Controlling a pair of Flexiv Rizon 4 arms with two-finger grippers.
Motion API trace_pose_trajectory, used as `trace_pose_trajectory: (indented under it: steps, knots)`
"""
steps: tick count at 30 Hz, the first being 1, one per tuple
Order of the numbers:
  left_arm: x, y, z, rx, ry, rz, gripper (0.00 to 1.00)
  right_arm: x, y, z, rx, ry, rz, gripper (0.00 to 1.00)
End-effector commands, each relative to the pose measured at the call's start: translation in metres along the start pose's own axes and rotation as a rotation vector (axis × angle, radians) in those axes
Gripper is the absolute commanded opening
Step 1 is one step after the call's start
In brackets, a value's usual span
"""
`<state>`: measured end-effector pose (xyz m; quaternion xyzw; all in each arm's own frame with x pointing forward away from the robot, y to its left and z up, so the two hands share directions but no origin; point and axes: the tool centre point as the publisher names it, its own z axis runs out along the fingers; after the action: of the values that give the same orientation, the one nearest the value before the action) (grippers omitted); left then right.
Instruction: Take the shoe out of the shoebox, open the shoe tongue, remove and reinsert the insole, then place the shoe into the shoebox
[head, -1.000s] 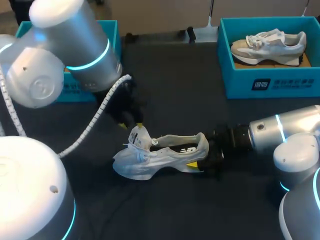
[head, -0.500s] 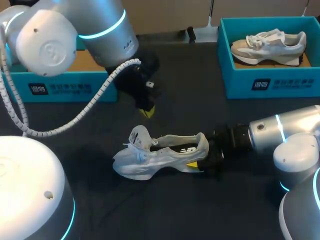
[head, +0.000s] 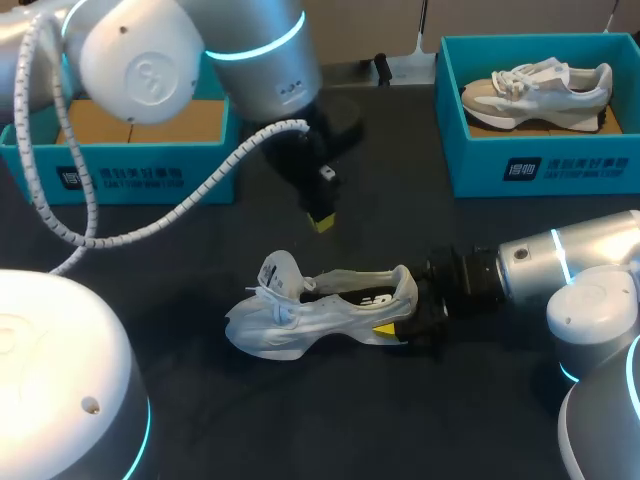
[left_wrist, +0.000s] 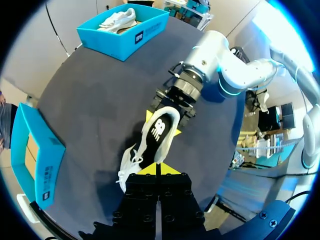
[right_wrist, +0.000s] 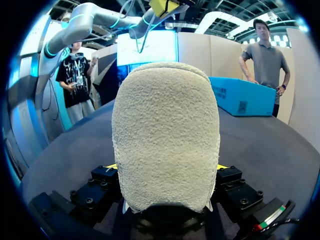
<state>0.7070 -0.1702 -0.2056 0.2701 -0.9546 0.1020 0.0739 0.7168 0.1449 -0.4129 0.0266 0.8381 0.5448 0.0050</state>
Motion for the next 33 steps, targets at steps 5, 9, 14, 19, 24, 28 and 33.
trace_pose_trajectory:
  steps: [5,9,14,19,24,28,33]
  knots:
    - [0.012,-0.011,0.011,-0.051,-0.034,0.357,0.00,0.000,0.001,0.000,0.003,0.000,0.001,0.00]
    - [0.018,-0.013,0.021,-0.073,0.025,0.529,0.00,0.000,0.001,0.000,0.003,0.000,0.001,0.00]
    - [0.016,-0.012,0.027,-0.069,0.072,0.699,0.00,0.000,0.001,0.000,0.003,0.000,0.001,0.00]
    - [0.016,-0.012,0.027,-0.069,0.072,0.699,0.00,0.000,0.001,0.000,0.003,0.000,0.001,0.00]
    - [0.013,-0.017,0.038,-0.094,0.055,0.734,0.00,0.000,0.001,0.000,0.003,0.000,0.001,0.00]
    - [0.005,-0.018,0.054,-0.067,0.061,0.784,0.00,0.000,0.001,0.000,0.003,0.000,0.001,0.00]
    - [-0.003,-0.016,0.071,-0.036,0.072,0.789,0.00,0.000,0.001,0.000,0.003,0.000,0.001,0.00]
